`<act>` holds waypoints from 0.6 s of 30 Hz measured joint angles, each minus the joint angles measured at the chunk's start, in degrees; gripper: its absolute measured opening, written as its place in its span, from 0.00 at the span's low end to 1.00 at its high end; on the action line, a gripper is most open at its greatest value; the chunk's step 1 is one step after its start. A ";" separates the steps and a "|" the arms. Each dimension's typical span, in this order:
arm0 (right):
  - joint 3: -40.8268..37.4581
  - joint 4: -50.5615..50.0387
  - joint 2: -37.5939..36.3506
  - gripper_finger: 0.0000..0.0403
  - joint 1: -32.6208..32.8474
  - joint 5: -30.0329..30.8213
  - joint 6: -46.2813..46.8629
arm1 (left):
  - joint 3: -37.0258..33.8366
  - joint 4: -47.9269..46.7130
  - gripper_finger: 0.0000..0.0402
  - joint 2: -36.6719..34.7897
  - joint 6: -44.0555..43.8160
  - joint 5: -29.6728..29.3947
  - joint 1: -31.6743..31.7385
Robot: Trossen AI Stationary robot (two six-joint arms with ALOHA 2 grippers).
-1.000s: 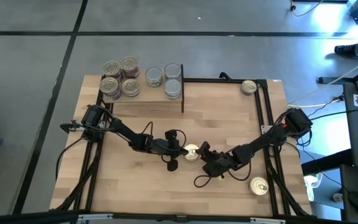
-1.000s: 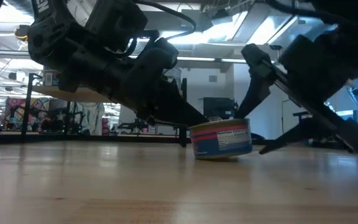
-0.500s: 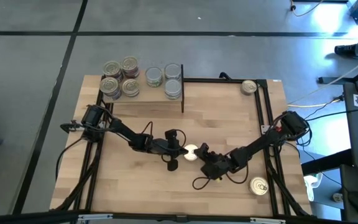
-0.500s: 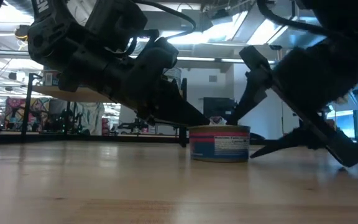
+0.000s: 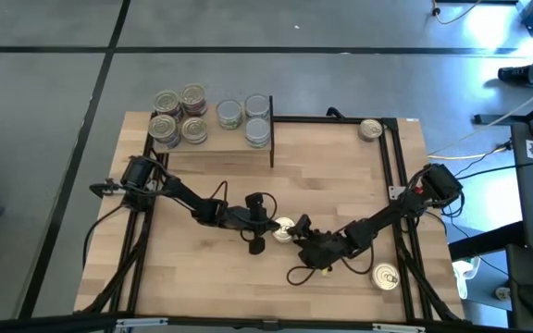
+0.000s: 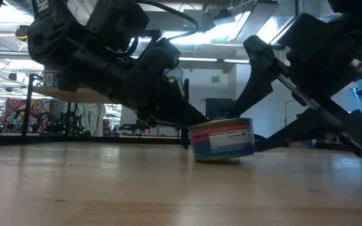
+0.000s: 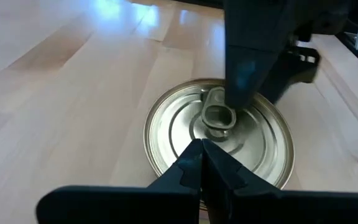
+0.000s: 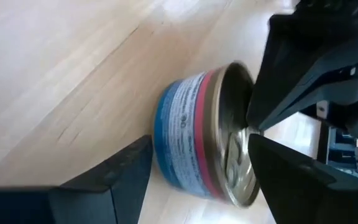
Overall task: Stack canned seafood by type on shelf
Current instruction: Stack the blue tuna can on top of the blue tuna can on the shelf
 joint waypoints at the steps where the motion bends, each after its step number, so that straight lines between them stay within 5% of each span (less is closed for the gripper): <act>1: 0.00 -0.56 0.00 0.66 0.00 0.42 -0.03 | -0.02 -0.40 0.01 -0.36 -0.01 0.12 -0.02; 18: -0.02 -0.24 -1.70 0.66 1.72 1.99 3.49 | -0.38 -9.65 0.01 -5.84 1.98 0.00 -0.67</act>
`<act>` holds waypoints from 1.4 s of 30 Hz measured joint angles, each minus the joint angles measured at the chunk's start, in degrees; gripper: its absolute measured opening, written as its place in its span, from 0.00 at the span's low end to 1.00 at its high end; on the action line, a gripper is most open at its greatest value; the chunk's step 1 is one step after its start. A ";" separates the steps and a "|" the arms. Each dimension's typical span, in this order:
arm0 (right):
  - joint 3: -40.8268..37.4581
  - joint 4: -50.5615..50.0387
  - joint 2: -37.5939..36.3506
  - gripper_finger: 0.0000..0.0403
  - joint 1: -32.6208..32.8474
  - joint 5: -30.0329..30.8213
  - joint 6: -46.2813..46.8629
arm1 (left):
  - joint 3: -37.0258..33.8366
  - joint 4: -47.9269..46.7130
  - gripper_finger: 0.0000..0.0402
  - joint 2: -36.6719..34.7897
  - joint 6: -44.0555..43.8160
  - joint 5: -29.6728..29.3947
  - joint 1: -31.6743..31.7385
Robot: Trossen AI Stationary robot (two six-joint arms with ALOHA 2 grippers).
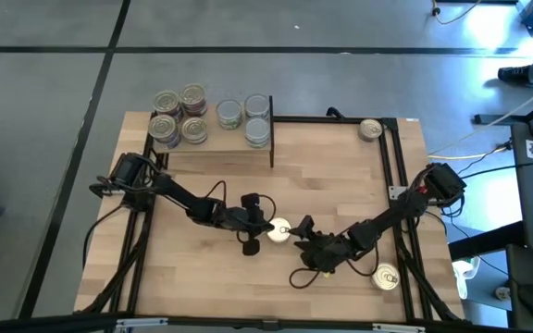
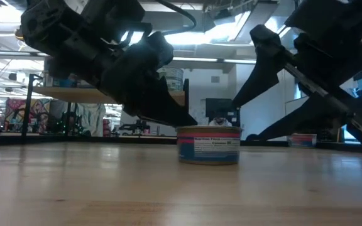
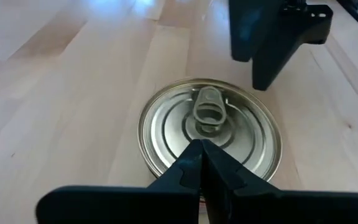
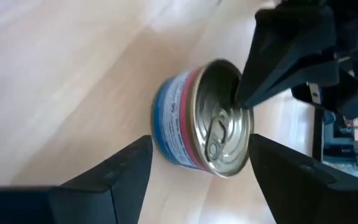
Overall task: Stack canned seafood by type on shelf
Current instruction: Stack the blue tuna can on top of the blue tuna can on the shelf
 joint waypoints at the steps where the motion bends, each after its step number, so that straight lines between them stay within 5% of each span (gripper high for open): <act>1: 0.00 0.08 0.00 0.66 -0.21 -0.42 -0.27 | -0.27 0.24 0.01 0.01 -0.04 -0.04 0.03; 6: 0.00 1.30 1.21 0.66 -1.08 -2.47 -2.85 | -1.80 1.21 0.00 -0.05 -0.93 -1.12 0.10; 17: -0.02 11.52 6.83 0.66 -1.41 4.01 -15.80 | -6.46 8.72 0.01 0.01 -3.20 -1.81 0.32; 30: 0.04 12.88 7.76 0.66 -3.49 4.85 -17.23 | -7.25 9.63 0.01 0.06 -3.67 -2.03 0.36; 42: 0.17 10.61 7.69 0.66 -4.91 -0.54 -16.31 | -7.25 9.65 0.01 0.10 -3.65 -2.01 0.36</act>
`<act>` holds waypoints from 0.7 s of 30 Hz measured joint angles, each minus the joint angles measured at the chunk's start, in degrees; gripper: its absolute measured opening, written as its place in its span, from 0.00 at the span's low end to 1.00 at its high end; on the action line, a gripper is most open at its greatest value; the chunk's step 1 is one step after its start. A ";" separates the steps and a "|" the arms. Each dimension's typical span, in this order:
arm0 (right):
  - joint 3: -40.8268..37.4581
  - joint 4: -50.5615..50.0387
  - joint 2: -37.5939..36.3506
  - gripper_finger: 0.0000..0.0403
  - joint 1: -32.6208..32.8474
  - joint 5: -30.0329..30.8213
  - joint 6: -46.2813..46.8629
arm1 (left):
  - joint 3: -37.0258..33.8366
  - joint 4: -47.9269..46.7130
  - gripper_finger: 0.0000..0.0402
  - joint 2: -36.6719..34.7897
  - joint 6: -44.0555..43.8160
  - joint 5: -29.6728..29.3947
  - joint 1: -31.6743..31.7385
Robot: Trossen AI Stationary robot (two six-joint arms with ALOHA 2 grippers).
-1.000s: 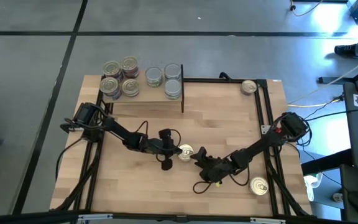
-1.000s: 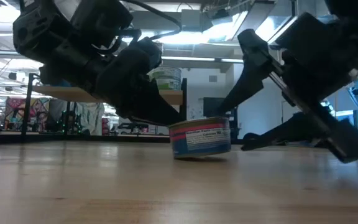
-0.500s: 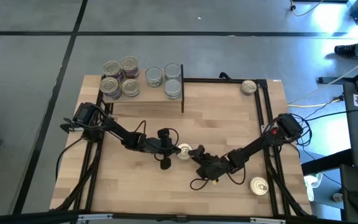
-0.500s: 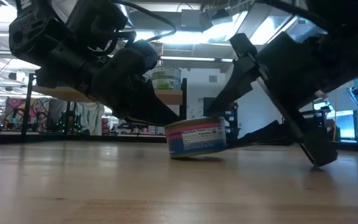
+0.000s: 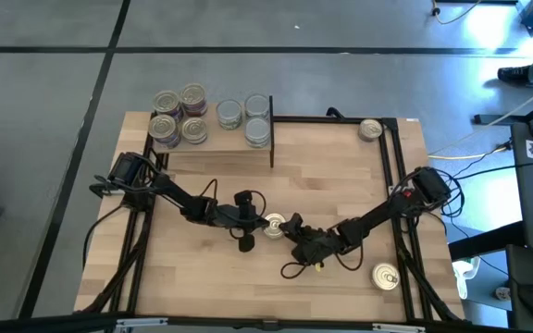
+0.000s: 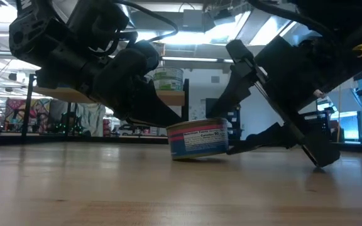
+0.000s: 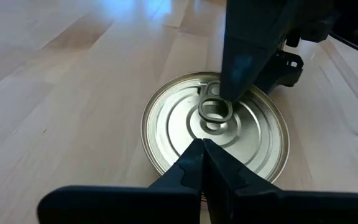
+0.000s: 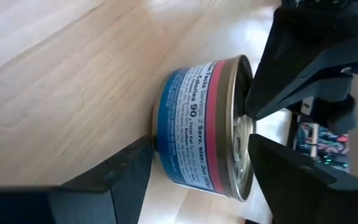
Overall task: Stack canned seafood by type on shelf
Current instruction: Stack the blue tuna can on top of the blue tuna can on the shelf
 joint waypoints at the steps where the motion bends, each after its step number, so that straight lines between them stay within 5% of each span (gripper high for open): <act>1: 0.00 -0.42 0.00 0.66 -0.32 -0.36 0.58 | 0.00 -0.01 0.01 0.00 0.00 0.00 0.00; 21: -0.20 -0.46 0.07 0.66 -7.14 -6.50 -6.10 | -0.13 1.73 0.01 0.07 1.14 -0.44 0.04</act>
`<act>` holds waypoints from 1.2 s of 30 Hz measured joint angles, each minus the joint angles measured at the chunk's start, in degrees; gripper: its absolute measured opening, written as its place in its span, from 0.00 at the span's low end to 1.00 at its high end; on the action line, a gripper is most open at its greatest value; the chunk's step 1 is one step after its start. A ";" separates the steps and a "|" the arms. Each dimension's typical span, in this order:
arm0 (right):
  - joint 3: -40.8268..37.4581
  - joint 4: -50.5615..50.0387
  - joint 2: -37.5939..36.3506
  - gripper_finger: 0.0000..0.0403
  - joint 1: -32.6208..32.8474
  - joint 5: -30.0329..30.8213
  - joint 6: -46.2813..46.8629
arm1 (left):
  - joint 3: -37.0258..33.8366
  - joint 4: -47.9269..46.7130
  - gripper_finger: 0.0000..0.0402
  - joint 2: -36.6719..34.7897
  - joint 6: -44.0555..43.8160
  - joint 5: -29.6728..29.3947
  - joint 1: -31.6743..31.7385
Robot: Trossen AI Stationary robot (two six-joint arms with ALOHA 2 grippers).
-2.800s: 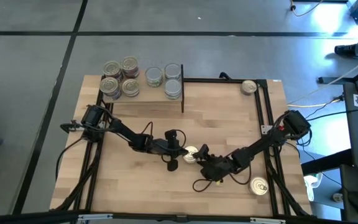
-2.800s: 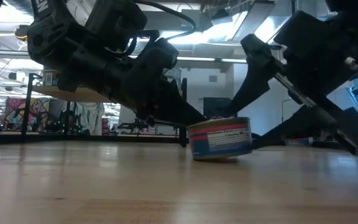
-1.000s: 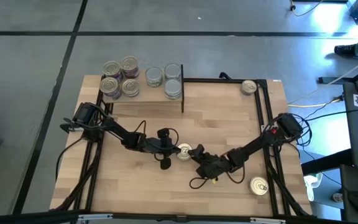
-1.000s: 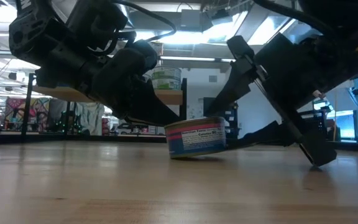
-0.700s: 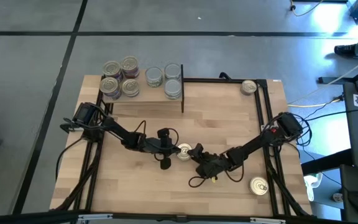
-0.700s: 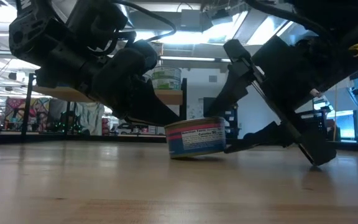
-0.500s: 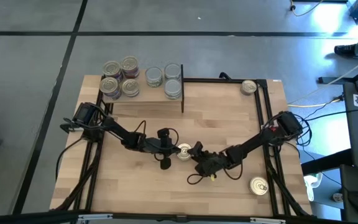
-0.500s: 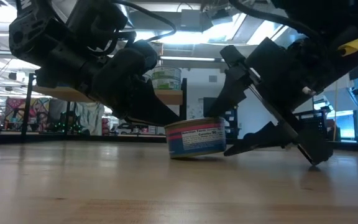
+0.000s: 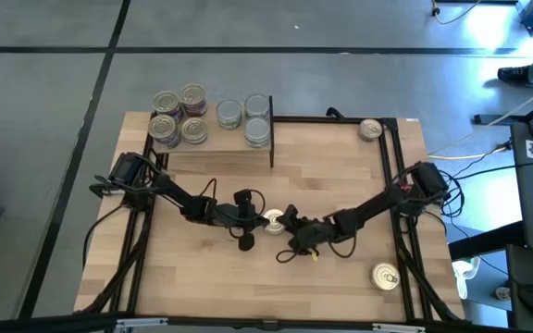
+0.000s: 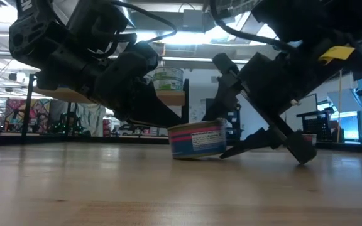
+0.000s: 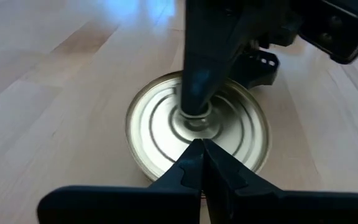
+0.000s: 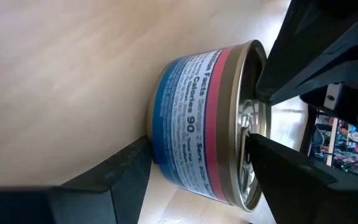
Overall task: Stack canned seafood by type on shelf
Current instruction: Stack the blue tuna can on top of the blue tuna can on the shelf
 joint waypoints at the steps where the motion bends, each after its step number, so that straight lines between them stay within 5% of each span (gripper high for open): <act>1: -0.02 0.08 0.02 0.66 -0.44 -0.71 -0.70 | 0.00 0.00 0.01 0.00 0.13 0.00 0.00; 14: -0.19 4.18 0.09 0.65 -1.98 -6.02 -5.04 | 0.00 0.15 0.01 -0.02 -0.13 1.05 -0.13; 27: -0.09 5.92 0.15 0.53 -3.99 -9.72 -4.38 | 0.07 0.20 0.01 -0.08 -0.56 0.27 -0.04; 36: 0.18 6.84 0.26 0.54 -4.04 -10.60 -0.16 | 0.02 -7.06 0.01 -6.33 3.19 0.58 -0.42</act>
